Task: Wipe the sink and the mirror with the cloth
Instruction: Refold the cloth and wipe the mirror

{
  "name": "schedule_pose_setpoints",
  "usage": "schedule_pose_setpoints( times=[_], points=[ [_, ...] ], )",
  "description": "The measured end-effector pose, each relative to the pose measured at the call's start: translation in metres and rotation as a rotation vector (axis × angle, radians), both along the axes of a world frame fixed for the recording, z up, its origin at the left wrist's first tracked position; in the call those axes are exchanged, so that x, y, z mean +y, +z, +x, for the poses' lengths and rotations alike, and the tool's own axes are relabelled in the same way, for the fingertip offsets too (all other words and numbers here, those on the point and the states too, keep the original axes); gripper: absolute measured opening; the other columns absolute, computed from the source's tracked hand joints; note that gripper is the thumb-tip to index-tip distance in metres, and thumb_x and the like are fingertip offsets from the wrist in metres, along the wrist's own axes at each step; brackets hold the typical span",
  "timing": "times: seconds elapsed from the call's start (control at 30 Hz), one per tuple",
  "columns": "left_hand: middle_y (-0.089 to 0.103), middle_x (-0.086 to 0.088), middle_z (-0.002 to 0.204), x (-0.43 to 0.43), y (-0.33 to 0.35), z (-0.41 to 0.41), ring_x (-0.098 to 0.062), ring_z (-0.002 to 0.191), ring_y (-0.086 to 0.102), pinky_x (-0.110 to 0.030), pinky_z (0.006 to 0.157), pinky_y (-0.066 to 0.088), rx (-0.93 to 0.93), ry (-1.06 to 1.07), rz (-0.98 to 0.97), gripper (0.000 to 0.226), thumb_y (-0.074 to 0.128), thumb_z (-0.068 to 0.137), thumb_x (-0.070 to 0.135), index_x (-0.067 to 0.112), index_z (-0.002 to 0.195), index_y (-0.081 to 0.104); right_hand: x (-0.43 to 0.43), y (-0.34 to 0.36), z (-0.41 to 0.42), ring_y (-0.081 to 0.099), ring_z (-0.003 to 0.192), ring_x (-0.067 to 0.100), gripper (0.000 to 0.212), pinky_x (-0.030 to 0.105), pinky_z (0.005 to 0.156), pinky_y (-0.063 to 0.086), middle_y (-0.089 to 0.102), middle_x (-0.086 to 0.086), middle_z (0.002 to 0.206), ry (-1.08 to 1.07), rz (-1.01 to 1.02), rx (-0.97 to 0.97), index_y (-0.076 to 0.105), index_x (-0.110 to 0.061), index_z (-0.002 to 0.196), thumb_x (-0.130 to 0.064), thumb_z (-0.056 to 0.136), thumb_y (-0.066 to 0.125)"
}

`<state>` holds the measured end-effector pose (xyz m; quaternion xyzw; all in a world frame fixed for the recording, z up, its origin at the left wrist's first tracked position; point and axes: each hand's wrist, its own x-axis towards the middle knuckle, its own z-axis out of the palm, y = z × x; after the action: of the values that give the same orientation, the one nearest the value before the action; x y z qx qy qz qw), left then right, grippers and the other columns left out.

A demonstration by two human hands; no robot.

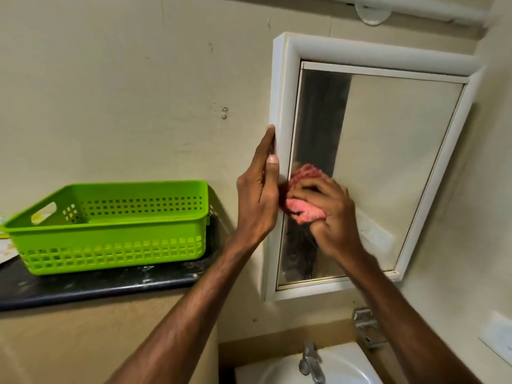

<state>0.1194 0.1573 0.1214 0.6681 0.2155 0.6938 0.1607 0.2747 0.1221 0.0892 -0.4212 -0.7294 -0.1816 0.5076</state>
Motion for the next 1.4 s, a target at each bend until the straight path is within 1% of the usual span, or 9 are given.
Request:
schedule_pose_setpoints(
  times=[0.13,0.33,0.43,0.63,0.73,0.83,1.03,1.2,1.4],
  points=[
    [0.038,0.013,0.159,-0.002,0.000,0.001,-0.005,0.142,0.048,-0.028,0.116,0.045,0.039,0.012,0.004,0.051,0.044,0.107,0.020,0.025,0.157,0.035,-0.003,0.006,-0.011,0.064,0.124,0.026,0.044,0.057,0.101,0.049,0.073,0.007,0.129,-0.057,0.093,0.071,0.075,-0.010,0.126,-0.009,0.084,0.062],
    [0.041,0.011,0.158,0.004,-0.008,-0.008,0.007,0.144,0.038,-0.022,0.121,0.034,0.097,0.013,-0.031,0.050,0.045,0.106,0.014,0.023,0.155,0.039,0.017,0.068,-0.023,0.069,0.114,0.022,0.031,0.050,0.102,0.055,0.076,0.004,0.119,-0.084,0.314,0.186,0.075,-0.012,0.120,-0.015,0.092,0.063],
    [0.042,0.010,0.158,0.003,-0.011,-0.009,0.002,0.147,0.038,-0.030,0.123,0.035,0.056,-0.041,-0.051,0.049,0.043,0.106,0.009,0.019,0.154,0.041,0.019,0.029,-0.024,0.069,0.104,0.020,0.023,0.043,0.100,0.052,0.077,0.003,0.106,-0.087,0.284,0.158,0.076,-0.015,0.107,-0.025,0.092,0.061],
    [0.039,0.007,0.160,0.000,-0.014,-0.005,0.008,0.140,0.044,-0.011,0.113,0.037,0.074,0.025,-0.003,0.051,0.043,0.105,0.009,0.017,0.156,0.039,0.004,-0.126,-0.026,0.068,0.094,0.027,0.019,0.042,0.093,0.043,0.074,0.004,0.095,-0.200,0.049,0.071,0.074,-0.015,0.092,-0.020,0.081,0.059],
    [0.030,0.007,0.165,-0.003,-0.015,-0.002,-0.012,0.146,0.044,-0.035,0.117,0.044,0.153,0.058,0.019,0.060,0.050,0.105,0.015,0.017,0.160,0.027,0.002,-0.143,-0.029,0.068,0.094,0.029,0.020,0.041,0.093,0.045,0.075,0.006,0.095,-0.196,0.044,0.114,0.073,-0.013,0.095,-0.020,0.083,0.058],
    [0.028,0.000,0.166,-0.002,-0.016,-0.001,-0.016,0.151,0.038,-0.042,0.117,0.043,0.229,0.125,0.063,0.065,0.051,0.104,0.013,0.011,0.161,0.020,0.010,-0.106,-0.029,0.066,0.088,0.031,0.021,0.042,0.090,0.046,0.073,0.013,0.091,-0.195,0.148,0.189,0.071,-0.005,0.092,-0.019,0.085,0.056],
    [0.027,-0.002,0.167,-0.001,-0.016,-0.003,-0.016,0.153,0.033,-0.047,0.115,0.045,0.216,0.098,0.050,0.066,0.053,0.102,0.009,0.010,0.161,0.022,0.034,-0.027,-0.026,0.066,0.096,0.028,0.024,0.048,0.096,0.047,0.073,0.006,0.097,-0.150,0.373,0.170,0.074,-0.011,0.091,-0.020,0.089,0.052],
    [0.024,0.002,0.167,0.001,-0.019,-0.001,-0.013,0.153,0.031,-0.046,0.114,0.046,0.208,0.129,0.062,0.067,0.054,0.103,0.016,0.013,0.161,0.021,0.022,-0.118,-0.016,0.065,0.104,0.029,0.021,0.048,0.098,0.046,0.075,0.013,0.104,-0.198,0.265,0.023,0.077,-0.007,0.094,-0.019,0.081,0.066],
    [0.027,0.000,0.166,-0.003,-0.016,0.001,-0.020,0.145,0.046,-0.043,0.112,0.048,0.285,0.228,0.066,0.074,0.055,0.102,0.014,0.016,0.163,0.013,0.013,-0.158,-0.005,0.055,0.125,0.023,0.034,0.045,0.111,0.043,0.061,0.001,0.130,-0.235,0.153,0.047,0.062,-0.024,0.126,-0.029,0.094,0.070]
  ],
)
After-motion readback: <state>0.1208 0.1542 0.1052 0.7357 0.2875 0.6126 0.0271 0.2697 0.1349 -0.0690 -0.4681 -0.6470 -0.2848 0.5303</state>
